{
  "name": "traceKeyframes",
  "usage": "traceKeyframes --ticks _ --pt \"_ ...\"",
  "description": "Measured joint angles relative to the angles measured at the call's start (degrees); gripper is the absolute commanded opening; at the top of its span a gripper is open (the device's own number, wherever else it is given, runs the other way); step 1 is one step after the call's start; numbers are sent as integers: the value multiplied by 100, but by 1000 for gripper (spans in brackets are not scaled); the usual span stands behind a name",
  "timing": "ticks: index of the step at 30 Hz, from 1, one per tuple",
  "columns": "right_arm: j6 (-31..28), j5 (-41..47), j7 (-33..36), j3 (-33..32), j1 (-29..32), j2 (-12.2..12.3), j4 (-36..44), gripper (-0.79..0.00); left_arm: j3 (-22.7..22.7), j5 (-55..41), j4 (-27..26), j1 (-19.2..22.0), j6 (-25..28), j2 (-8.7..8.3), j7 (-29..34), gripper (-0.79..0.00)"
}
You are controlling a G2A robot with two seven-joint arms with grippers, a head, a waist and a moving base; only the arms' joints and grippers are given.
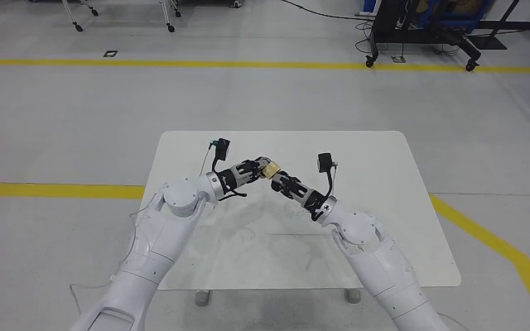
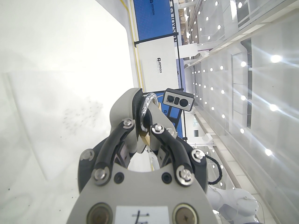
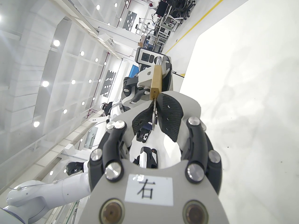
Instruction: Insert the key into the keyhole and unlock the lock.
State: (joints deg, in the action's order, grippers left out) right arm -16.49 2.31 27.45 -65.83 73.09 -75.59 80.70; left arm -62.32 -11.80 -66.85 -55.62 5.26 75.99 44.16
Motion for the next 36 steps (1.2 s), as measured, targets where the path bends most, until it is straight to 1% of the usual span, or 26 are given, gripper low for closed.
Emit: traceKeyframes --ticks 6,15,19,24,36 --pt "3 4 -3 -1 0 5 9 -606 12 -45 42 20 -63 5 -35 -785" --pt "23 29 -11 -2 11 13 21 -563 9 -98 90 27 -92 12 -184 -785" --pt "41 34 -15 -2 10 16 14 -533 6 -114 97 27 -104 12 -199 -785" --pt "46 44 -32 4 12 18 15 -536 -6 -124 113 30 -121 9 -231 -785" --pt "113 61 -63 -4 36 28 13 -508 -33 -140 84 14 -151 0 -292 -785"
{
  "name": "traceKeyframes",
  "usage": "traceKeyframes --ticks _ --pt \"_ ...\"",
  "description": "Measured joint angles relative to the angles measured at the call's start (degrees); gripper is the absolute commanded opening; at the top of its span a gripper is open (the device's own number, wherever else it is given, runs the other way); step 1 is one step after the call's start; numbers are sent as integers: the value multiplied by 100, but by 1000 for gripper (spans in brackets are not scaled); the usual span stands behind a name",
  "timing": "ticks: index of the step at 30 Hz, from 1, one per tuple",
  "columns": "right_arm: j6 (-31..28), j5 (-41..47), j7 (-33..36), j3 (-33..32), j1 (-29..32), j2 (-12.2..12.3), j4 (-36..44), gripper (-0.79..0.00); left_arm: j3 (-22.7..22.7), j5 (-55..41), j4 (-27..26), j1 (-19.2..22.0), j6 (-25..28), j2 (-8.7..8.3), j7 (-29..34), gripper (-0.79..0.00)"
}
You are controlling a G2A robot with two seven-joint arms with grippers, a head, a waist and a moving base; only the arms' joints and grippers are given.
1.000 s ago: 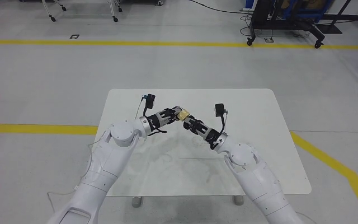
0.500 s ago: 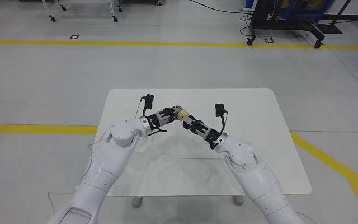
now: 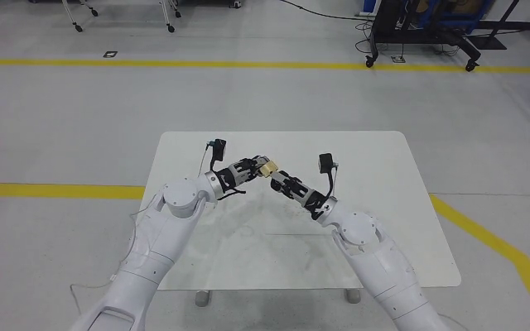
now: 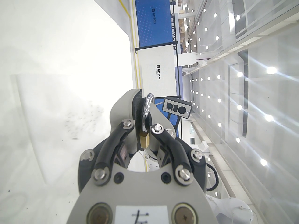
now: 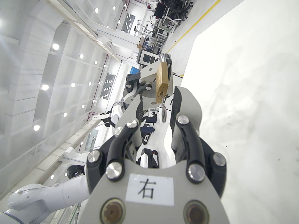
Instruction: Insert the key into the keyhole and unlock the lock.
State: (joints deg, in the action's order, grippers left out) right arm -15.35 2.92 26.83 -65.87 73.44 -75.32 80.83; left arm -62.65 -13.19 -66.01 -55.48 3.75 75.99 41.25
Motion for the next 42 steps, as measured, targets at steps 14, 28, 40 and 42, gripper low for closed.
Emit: traceKeyframes --ticks 14,28,40,42 --pt "65 83 -8 -130 204 42 107 -665 -24 -28 34 34 -33 3 -134 -785" --pt "178 155 50 -88 123 43 102 -785 -32 -8 -70 -29 -18 -13 -64 -785" --pt "155 315 -117 -99 28 24 48 0 -110 -478 192 -30 -83 6 9 -785" --pt "156 313 -114 -99 29 24 48 0 -112 -662 393 -5 -94 28 -6 -785"
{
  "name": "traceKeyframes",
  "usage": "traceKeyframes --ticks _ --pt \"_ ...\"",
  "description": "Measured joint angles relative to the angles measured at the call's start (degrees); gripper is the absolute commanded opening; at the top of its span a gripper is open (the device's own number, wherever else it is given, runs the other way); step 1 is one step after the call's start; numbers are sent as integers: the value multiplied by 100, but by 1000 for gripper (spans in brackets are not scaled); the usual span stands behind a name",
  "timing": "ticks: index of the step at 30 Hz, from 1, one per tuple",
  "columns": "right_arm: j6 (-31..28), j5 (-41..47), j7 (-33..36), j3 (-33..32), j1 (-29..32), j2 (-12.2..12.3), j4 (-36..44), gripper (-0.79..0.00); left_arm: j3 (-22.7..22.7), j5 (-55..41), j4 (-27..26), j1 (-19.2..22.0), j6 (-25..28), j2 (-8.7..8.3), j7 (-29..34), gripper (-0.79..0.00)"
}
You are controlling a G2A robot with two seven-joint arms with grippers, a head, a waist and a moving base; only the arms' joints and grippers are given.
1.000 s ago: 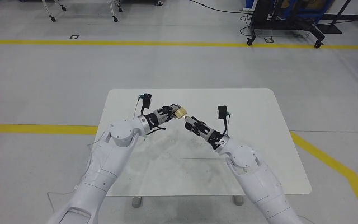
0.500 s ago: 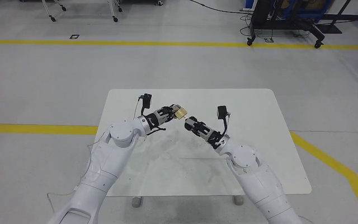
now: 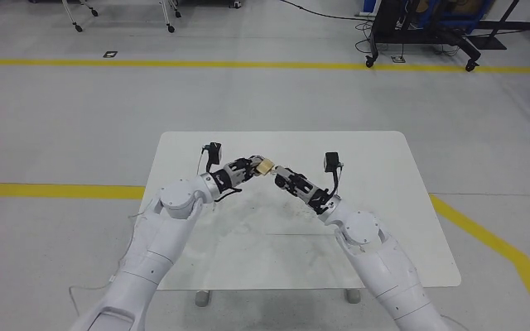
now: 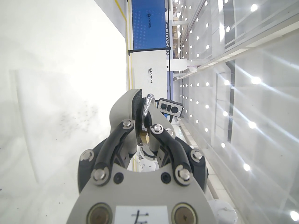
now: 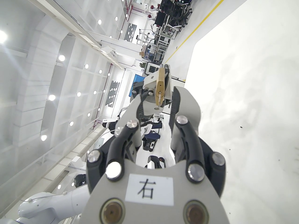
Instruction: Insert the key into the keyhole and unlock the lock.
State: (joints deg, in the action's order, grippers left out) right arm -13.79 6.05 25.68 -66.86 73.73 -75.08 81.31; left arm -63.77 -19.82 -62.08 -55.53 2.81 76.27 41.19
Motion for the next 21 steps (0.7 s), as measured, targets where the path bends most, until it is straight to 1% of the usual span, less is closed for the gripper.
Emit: traceKeyframes --ticks 4,8,11,12,13,14,16,18,21 --pt "1 -1 1 0 0 0 0 0 -31 -476 318 66 -56 49 15 -785" --pt "1 1 0 0 2 -1 2 0 -62 -892 648 172 -263 96 -26 -785" --pt "-95 412 -12 -83 65 -19 246 0 -90 -1323 936 270 -592 138 126 -785" --pt "-222 749 -6 -147 90 -25 383 -308 -112 -1550 1063 315 -757 155 211 -785" --pt "-316 1016 39 -181 104 -31 480 -650 -124 -1712 1150 348 -875 171 281 -785" --pt "-406 1283 102 -210 107 -38 568 -785 -144 -1892 1244 376 -1004 188 329 -785" --pt "-537 1798 239 -241 87 -54 680 -785 -177 -2343 1419 449 -1270 234 440 -785" --pt "-501 2030 306 -231 13 -64 657 -785 -148 -2567 1542 539 -1379 266 718 -785" --pt "-428 1814 264 -175 -158 -72 503 -785 -132 -2943 1691 637 -1540 317 1142 -785"
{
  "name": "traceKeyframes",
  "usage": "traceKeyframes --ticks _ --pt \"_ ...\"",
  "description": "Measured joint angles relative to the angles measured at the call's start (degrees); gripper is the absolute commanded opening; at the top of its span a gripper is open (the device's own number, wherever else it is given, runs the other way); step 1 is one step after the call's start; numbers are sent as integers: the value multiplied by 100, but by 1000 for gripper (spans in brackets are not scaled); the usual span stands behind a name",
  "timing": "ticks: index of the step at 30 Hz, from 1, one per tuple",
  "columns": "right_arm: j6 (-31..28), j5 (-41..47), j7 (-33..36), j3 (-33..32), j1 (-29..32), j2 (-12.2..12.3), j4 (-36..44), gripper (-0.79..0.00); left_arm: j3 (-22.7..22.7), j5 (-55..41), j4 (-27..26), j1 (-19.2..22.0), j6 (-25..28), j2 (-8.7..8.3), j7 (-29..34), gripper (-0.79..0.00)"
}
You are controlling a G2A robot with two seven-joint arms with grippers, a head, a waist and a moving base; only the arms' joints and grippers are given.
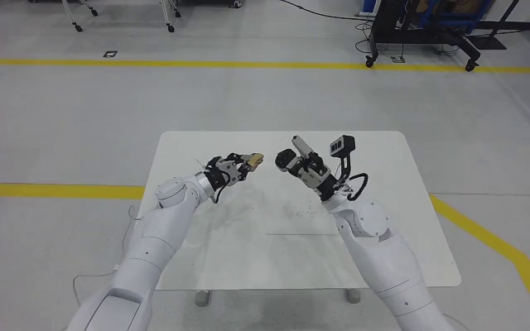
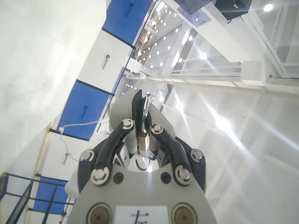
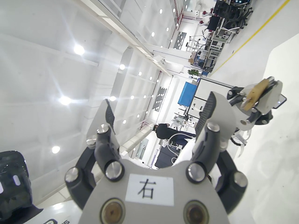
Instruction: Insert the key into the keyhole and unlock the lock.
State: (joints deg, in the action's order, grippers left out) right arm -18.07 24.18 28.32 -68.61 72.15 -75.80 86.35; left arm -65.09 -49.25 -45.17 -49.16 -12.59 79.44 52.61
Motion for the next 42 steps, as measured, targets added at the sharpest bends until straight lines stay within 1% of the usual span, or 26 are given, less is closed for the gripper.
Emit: traceKeyframes --ticks 7,10,13,18,29,37,40,41,42 --pt "201 -998 -191 159 -245 3 -177 -785 82 -132 166 101 0 50 303 -785" --pt "344 -1148 -158 255 -219 -1 -92 -785 56 -216 176 57 -6 50 387 -785" --pt "495 -1328 -135 333 -207 -1 -65 -785 20 -249 136 9 -13 40 399 -785" --pt "636 -1810 -335 473 -255 -12 -133 -785 -50 -258 -41 -98 -35 9 401 -785" --pt "607 -1872 -417 613 -217 -43 -76 -785 -174 -187 -423 -378 -88 -66 293 -785" --pt "670 -1973 -624 659 -320 -73 -398 -785 -192 -167 -627 -522 -50 -92 337 -785" --pt "562 -1861 -672 572 -227 -66 -255 -785 -226 -100 -687 -541 130 -103 221 -785" --pt "517 -1769 -666 529 -174 -60 -192 -705 -239 -54 -713 -544 233 -107 162 -785" --pt "454 -1612 -628 463 -92 -52 -106 -526 -260 27 -744 -546 388 -114 70 -785"
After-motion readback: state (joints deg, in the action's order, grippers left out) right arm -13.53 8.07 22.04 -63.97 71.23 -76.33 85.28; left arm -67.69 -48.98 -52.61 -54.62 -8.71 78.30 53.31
